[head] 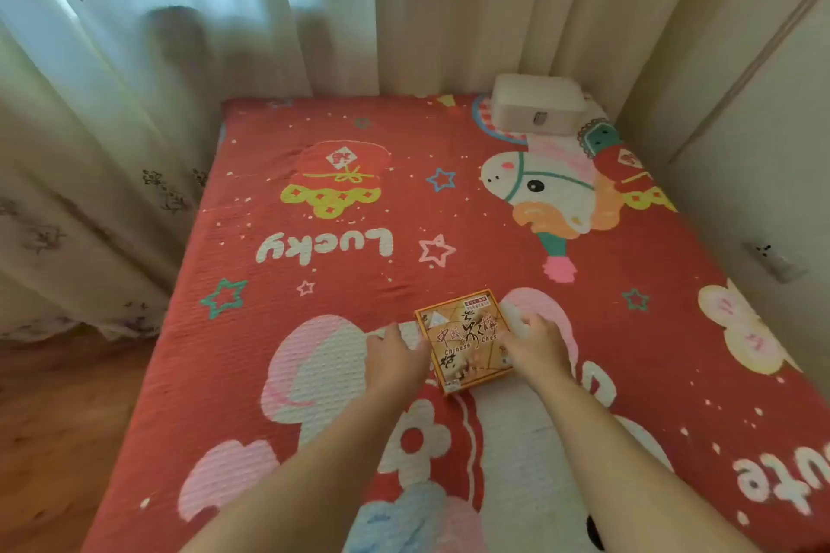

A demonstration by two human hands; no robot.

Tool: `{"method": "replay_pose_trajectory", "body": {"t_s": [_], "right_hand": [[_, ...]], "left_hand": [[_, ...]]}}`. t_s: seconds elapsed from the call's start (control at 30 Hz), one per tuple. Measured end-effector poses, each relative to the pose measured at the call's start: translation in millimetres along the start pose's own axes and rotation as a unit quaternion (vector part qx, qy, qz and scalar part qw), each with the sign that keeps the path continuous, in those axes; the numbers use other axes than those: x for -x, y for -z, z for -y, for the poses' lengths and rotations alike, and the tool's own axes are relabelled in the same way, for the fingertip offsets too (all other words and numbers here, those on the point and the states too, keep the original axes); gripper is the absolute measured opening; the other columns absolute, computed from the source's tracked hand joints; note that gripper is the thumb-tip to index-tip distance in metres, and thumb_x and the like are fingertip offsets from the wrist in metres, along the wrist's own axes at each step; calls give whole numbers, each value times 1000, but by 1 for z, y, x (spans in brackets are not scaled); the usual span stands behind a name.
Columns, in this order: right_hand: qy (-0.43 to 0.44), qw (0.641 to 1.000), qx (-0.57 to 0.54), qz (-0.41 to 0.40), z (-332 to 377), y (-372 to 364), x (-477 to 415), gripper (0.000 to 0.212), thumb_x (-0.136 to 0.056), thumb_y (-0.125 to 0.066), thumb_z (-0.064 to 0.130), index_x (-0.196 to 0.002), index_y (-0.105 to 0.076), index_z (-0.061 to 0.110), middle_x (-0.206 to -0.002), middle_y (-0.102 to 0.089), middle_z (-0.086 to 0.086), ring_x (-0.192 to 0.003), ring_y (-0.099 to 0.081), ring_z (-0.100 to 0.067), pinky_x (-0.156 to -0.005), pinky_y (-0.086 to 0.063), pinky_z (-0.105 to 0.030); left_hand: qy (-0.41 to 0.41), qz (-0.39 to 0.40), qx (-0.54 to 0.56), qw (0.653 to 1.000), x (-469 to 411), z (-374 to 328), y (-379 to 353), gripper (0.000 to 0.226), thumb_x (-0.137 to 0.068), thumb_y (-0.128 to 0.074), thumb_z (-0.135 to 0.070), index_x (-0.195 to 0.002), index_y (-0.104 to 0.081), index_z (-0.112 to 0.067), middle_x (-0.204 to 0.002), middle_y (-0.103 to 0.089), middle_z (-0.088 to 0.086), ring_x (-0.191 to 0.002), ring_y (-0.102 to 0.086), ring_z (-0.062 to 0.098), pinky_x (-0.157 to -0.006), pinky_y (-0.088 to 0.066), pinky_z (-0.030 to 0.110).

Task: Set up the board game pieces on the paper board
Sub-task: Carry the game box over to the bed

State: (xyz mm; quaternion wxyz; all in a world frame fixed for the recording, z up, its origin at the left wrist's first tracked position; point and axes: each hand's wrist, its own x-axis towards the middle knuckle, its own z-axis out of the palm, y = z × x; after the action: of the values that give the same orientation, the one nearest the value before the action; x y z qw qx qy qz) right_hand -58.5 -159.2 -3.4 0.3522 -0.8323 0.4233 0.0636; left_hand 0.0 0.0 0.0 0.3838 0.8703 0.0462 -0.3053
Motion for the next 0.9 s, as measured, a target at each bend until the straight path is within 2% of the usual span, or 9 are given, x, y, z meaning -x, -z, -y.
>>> {"method": "replay_pose_trajectory", "body": {"t_s": [0.17,0.3,0.4,0.47,0.57,0.63,0.7,0.8,0.9], "right_hand": [[-41,999,11,18,-3,-11,-17,55,-87,-53,31,-136,-39,8,-138,-42,-14,-121,-45,-32,-97,-41,-41],[-72,996,13,45,-11,-20,-24,52,-85,-55,33,-130,-44,8,-129,-50,-14,-114,-50,-32,-90,-43,-37],[-86,995,19,50,-14,-25,-28,51,-84,-55,33,-127,-47,7,-126,-51,-15,-114,-50,-33,-86,-42,-35],[-103,993,3,59,-14,-26,-31,53,-85,-56,36,-127,-47,5,-126,-52,-16,-115,-50,-34,-88,-42,-35],[-122,988,-58,76,-15,-28,-33,46,-87,-55,37,-116,-57,2,-102,-64,-11,-97,-58,-29,-80,-44,-32],[-127,985,-83,82,-16,-28,-31,40,-90,-53,35,-108,-61,0,-90,-62,-9,-83,-56,-24,-69,-41,-28],[-133,983,-97,85,-19,-29,-29,39,-91,-53,34,-107,-61,-1,-96,-62,-11,-78,-54,-22,-61,-38,-27],[-141,976,-143,86,-23,-28,-25,41,-90,-55,36,-110,-61,1,-106,-64,-14,-93,-58,-27,-74,-44,-30],[-136,966,-194,103,-26,-27,-19,40,-89,-56,38,-111,-61,5,-103,-66,-11,-96,-61,-28,-80,-47,-33]], "left_hand": [[62,31,61,996,-13,-3,-19,62,-91,-52,-31,-144,-28,-8,-141,-42,14,-119,-50,29,-87,-43,34],[94,40,123,987,-17,-3,-31,57,-90,-53,-26,-140,-33,-5,-129,-50,14,-112,-51,28,-85,-43,32],[119,43,166,978,-21,-7,-36,43,-90,-52,-21,-128,-44,-3,-106,-52,11,-95,-50,25,-77,-39,30],[142,51,186,971,-24,-10,-36,35,-89,-54,-19,-118,-47,0,-98,-52,10,-90,-49,24,-74,-39,30],[165,61,203,963,-28,-11,-33,21,-88,-57,-16,-96,-45,0,-79,-49,7,-82,-50,24,-75,-40,33],[166,72,207,961,-30,-7,-31,19,-86,-60,-14,-91,-50,1,-84,-57,12,-79,-57,24,-70,-46,35],[167,80,206,961,-29,-2,-30,15,-85,-62,-15,-87,-53,-2,-91,-61,16,-80,-60,27,-63,-46,33],[161,95,222,957,-28,1,-28,20,-83,-64,-16,-94,-57,-2,-102,-65,19,-89,-64,31,-69,-49,36],[148,102,239,954,-25,1,-24,32,-81,-64,-19,-107,-54,-3,-109,-64,19,-99,-64,33,-78,-51,40]]}}
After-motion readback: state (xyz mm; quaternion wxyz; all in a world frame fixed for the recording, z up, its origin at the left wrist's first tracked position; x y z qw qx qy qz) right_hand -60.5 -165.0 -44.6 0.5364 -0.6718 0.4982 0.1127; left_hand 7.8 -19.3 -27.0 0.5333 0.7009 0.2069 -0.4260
